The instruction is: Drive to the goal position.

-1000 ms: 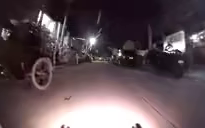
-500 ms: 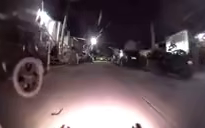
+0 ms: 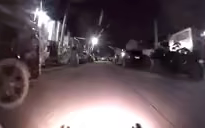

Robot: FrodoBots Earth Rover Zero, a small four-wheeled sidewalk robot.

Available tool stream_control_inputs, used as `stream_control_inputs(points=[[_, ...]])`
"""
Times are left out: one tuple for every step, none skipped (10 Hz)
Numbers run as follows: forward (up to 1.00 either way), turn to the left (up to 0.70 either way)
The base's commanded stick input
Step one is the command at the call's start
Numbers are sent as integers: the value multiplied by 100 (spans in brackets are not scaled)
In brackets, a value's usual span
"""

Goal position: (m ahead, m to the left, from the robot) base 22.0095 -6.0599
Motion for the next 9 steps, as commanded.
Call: stream_control_inputs(points=[[85,0],[85,0],[85,0],[85,0],[85,0],[85,0],[85,0],[85,0],[85,0]])
